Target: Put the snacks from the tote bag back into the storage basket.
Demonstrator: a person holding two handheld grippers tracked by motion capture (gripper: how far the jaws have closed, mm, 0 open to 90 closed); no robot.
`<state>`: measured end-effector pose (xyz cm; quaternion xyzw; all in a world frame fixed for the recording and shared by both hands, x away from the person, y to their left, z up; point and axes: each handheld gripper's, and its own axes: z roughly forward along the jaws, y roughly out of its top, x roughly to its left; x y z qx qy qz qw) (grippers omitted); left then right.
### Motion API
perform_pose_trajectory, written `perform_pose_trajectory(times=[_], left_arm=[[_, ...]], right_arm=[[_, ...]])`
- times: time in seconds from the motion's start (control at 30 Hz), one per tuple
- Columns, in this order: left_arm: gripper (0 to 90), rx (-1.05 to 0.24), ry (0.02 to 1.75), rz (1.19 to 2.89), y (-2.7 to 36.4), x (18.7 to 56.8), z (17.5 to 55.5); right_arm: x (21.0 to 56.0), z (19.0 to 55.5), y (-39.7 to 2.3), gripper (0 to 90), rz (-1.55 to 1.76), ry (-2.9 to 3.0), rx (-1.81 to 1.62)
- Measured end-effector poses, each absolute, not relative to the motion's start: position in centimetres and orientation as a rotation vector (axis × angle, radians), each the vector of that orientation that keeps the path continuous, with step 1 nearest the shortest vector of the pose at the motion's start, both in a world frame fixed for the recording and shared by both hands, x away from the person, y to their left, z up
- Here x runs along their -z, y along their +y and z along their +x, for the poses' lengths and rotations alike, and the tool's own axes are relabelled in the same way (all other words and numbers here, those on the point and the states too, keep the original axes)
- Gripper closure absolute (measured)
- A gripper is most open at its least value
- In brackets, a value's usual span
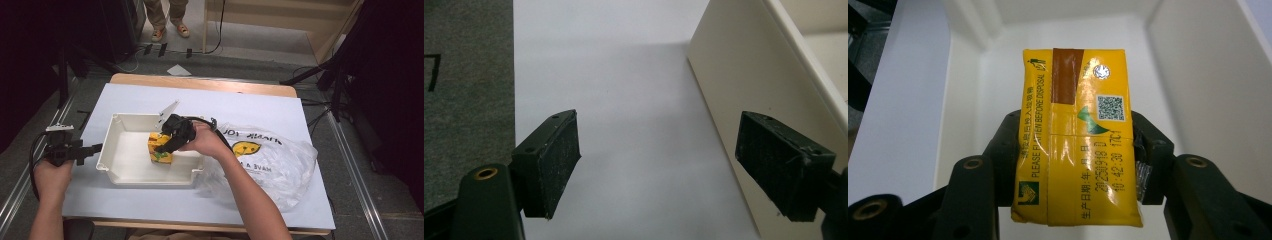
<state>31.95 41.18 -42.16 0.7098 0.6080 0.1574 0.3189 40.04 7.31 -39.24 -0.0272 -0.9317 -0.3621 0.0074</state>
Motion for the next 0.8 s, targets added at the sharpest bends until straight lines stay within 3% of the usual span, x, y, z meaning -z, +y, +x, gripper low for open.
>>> perform_pose_trajectory(times=[0.8], left_arm=[[18.7,-0.414,1.596,1.873,41.17,42.17,31.97]], right_arm=[[39.58,39.98,7.23,47.2,-0.117,-2.874,1.119]])
